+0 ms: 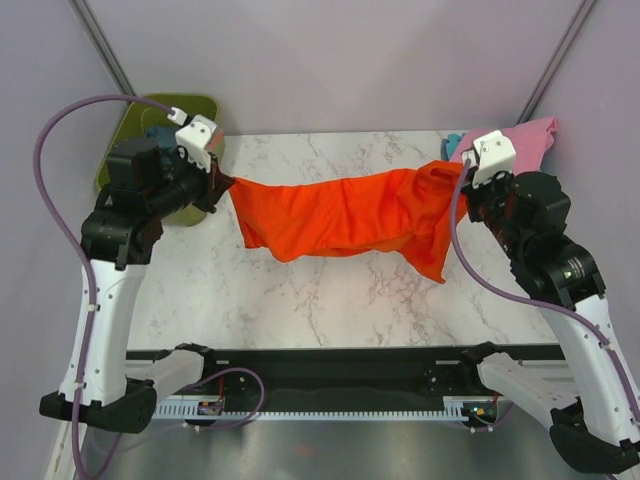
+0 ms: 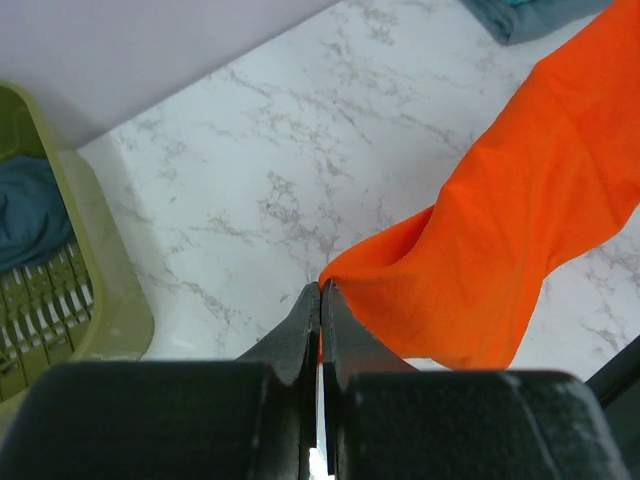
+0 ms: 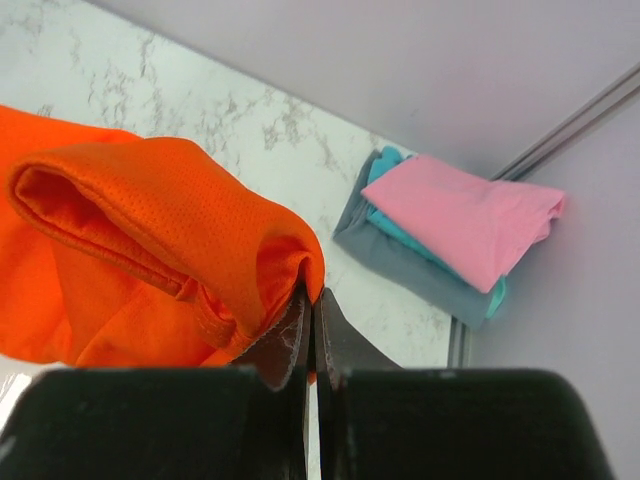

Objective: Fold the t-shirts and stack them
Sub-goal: Flatten the tshirt out

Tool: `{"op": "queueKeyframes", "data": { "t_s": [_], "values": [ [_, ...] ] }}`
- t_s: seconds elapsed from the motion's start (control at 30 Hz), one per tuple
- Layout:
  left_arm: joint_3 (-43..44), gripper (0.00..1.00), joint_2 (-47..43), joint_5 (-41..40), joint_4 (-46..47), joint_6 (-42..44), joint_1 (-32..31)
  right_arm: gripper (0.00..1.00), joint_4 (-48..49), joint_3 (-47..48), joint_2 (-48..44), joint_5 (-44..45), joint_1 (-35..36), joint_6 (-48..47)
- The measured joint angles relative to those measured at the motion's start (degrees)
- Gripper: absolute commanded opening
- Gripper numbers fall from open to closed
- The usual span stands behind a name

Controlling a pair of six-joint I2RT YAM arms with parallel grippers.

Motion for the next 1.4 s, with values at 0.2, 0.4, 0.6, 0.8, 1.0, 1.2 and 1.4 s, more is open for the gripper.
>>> {"op": "queueKeyframes", "data": {
  "t_s": [0.2, 0.4, 0.6, 0.8, 1.0, 1.2, 1.4],
  "values": [
    [-7.3, 0.02, 8.2, -4.6, 0.9, -0.5, 0.0, 0.0, 0.1, -9.7, 0.0, -3.4, 0.0, 3.6],
    [-9.4, 0.02, 24.0, -8.1, 2.6, -1.1, 0.0, 0.0, 3.7, -16.8, 11.1, -6.1, -0.4, 5.8],
    [3.8, 0.05, 43.4, -11.0, 4.5, -2.8, 0.3, 0.0, 10.1, -15.2, 25.7, -8.9, -6.0, 6.3],
    [15.7, 0.58, 53.9, -14.6, 5.8, -5.2, 0.5, 0.81, 15.0, -7.3, 39.1, -7.3, -14.3, 7.6],
    [8.4, 0.66, 46.0, -14.7, 5.9, -6.0, 0.7, 0.98, 15.8, -5.7, 38.2, -4.8, -15.5, 7.0],
    [0.4, 0.65, 34.9, -6.5, 2.9, -6.0, 0.5, 0.97, 15.6, -5.7, 30.5, -10.3, -14.5, 7.4],
    [-1.3, 0.61, 37.4, -3.1, 0.7, -5.3, -2.7, 0.93, 14.5, -6.6, 31.5, -17.7, -13.8, 8.0]
  ]
}}
